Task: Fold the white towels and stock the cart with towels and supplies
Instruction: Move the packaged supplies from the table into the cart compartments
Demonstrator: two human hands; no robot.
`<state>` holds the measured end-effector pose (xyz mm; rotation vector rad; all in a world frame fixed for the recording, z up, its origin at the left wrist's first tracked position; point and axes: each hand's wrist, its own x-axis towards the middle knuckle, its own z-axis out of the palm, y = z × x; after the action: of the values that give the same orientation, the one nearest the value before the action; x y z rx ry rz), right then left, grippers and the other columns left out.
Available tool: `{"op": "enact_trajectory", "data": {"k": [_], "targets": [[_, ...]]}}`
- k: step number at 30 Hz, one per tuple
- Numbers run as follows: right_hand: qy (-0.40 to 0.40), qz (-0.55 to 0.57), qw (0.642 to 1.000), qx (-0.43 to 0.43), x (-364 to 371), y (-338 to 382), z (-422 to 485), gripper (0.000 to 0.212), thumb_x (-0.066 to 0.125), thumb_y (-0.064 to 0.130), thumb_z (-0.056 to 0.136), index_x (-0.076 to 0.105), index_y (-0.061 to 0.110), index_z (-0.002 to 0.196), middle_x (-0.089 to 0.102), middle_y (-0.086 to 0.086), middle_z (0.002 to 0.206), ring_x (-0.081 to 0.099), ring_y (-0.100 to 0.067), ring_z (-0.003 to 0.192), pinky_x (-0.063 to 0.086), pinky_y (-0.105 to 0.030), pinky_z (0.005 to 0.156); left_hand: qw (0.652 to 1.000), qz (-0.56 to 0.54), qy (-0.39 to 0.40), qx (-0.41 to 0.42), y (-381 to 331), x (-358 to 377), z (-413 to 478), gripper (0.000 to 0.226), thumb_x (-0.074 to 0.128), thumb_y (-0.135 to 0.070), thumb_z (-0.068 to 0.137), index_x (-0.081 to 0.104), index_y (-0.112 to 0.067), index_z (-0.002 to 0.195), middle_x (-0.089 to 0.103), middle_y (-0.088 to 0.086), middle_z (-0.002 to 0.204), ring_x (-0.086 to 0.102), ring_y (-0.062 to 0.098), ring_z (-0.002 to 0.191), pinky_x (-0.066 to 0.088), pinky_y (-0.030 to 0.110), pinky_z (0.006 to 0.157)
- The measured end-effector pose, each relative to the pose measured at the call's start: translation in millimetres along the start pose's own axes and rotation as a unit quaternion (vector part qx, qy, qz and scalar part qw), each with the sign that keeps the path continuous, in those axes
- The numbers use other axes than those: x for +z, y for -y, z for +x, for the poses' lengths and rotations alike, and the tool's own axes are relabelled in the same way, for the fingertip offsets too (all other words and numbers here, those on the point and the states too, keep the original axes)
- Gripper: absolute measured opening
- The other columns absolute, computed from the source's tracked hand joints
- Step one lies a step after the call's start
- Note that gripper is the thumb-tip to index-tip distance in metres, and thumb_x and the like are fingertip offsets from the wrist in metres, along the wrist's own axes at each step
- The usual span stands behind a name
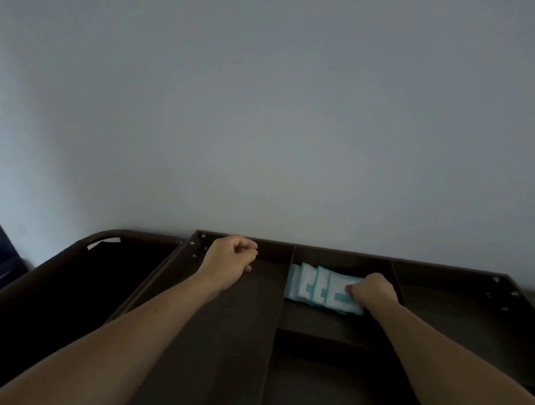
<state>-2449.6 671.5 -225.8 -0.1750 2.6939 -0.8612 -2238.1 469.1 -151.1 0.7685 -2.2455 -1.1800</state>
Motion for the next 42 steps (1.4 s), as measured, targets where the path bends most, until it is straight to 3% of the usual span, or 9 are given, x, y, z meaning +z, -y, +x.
{"op": "enact_trajectory", "data": {"k": [5,10,14,18,22,27,34,37,42], "targets": [[-0.023,-0.12,0.992,-0.037,3.9,5.0,-9.1,0.061,0.062,0.037,0.089,0.042,0.004,0.137,0.042,-0.018,0.141,0.048,-0.036,0.126,0.043,-0.04,0.097,0.999,0.03,-0.015,-0.017,0.8,-19.0,-22.1,0.008,0.065,-0.023,0.093,0.07,-0.022,0.099,0.072,-0.002,0.093,0.07,0.005,0.07,0.05,0.019,0.063],[-0.031,-0.151,0.984,-0.092,3.8,17.7,-19.1,0.058,0.061,0.033,0.088,0.043,0.004,0.136,0.039,-0.021,0.141,0.039,-0.04,0.129,0.039,-0.047,0.102,0.995,0.078,-0.05,-0.022,6.0,-54.7,-54.9,0.01,0.065,-0.021,0.093,0.071,-0.021,0.101,0.072,-0.003,0.087,0.069,0.008,0.075,0.052,0.022,0.073],[-0.063,-0.153,0.964,-0.207,15.3,66.6,-64.6,0.058,0.058,0.037,0.089,0.044,0.008,0.137,0.04,-0.018,0.141,0.036,-0.039,0.131,0.035,-0.05,0.106,0.99,0.098,-0.089,-0.049,19.6,-95.2,-78.0,0.011,0.067,-0.021,0.091,0.072,-0.021,0.102,0.071,-0.002,0.09,0.067,0.012,0.082,0.053,0.025,0.074],[-0.032,-0.165,0.925,-0.341,43.9,138.0,-143.8,0.061,0.056,0.046,0.091,0.043,0.015,0.142,0.04,-0.012,0.145,0.036,-0.033,0.134,0.034,-0.05,0.108,0.985,0.115,-0.114,-0.056,39.5,-146.7,-104.6,0.018,0.066,-0.021,0.091,0.072,-0.019,0.108,0.07,-0.006,0.101,0.064,0.009,0.094,0.052,0.029,0.089],[0.039,-0.183,0.862,-0.472,91.9,199.2,-235.9,0.069,0.046,0.061,0.095,0.033,0.022,0.151,0.032,-0.006,0.156,0.027,-0.03,0.144,0.025,-0.054,0.115,0.977,0.156,-0.136,-0.055,76.1,-218.1,-149.5,0.024,0.066,-0.025,0.091,0.069,-0.021,0.115,0.068,-0.008,0.106,0.063,0.012,0.1,0.05,0.031,0.094],[0.121,-0.206,0.809,-0.537,171.5,269.4,-358.5,0.072,0.039,0.066,0.096,0.03,0.024,0.154,0.025,-0.002,0.161,0.019,-0.026,0.149,0.021,-0.056,0.119,0.961,0.213,-0.146,-0.095,146.0,-334.0,-217.3,0.038,0.063,-0.036,0.09,0.064,-0.024,0.125,0.062,-0.005,0.121,0.06,0.015,0.11,0.051,0.038,0.096],[0.171,-0.216,0.746,-0.606,273.8,352.7,-479.9,0.072,0.041,0.067,0.094,0.039,0.021,0.15,0.034,-0.003,0.158,0.029,-0.026,0.146,0.026,-0.054,0.117,0.931,0.242,-0.183,-0.202,238.1,-468.5,-282.9,0.047,0.063,-0.039,0.091,0.056,-0.024,0.134,0.053,-0.002,0.135,0.05,0.019,0.123,0.043,0.032,0.102],[0.187,-0.224,0.733,-0.615,307.7,383.7,-499.3,0.072,0.042,0.066,0.094,0.039,0.02,0.149,0.035,-0.003,0.157,0.032,-0.027,0.144,0.029,-0.051,0.117,0.926,0.242,-0.189,-0.222,271.0,-503.1,-279.2,0.049,0.062,-0.043,0.09,0.054,-0.026,0.135,0.053,-0.001,0.135,0.053,0.019,0.12,0.049,0.038,0.099],[0.208,-0.253,0.717,-0.616,357.5,444.5,-493.8,0.06,0.044,0.057,0.099,0.048,0.014,0.141,0.048,-0.008,0.146,0.046,-0.027,0.132,0.037,-0.041,0.106,0.927,0.25,-0.159,-0.231,315.4,-536.2,-244.5,0.05,0.061,-0.046,0.09,0.053,-0.027,0.136,0.051,-0.003,0.135,0.051,0.017,0.119,0.049,0.037,0.099]]}}
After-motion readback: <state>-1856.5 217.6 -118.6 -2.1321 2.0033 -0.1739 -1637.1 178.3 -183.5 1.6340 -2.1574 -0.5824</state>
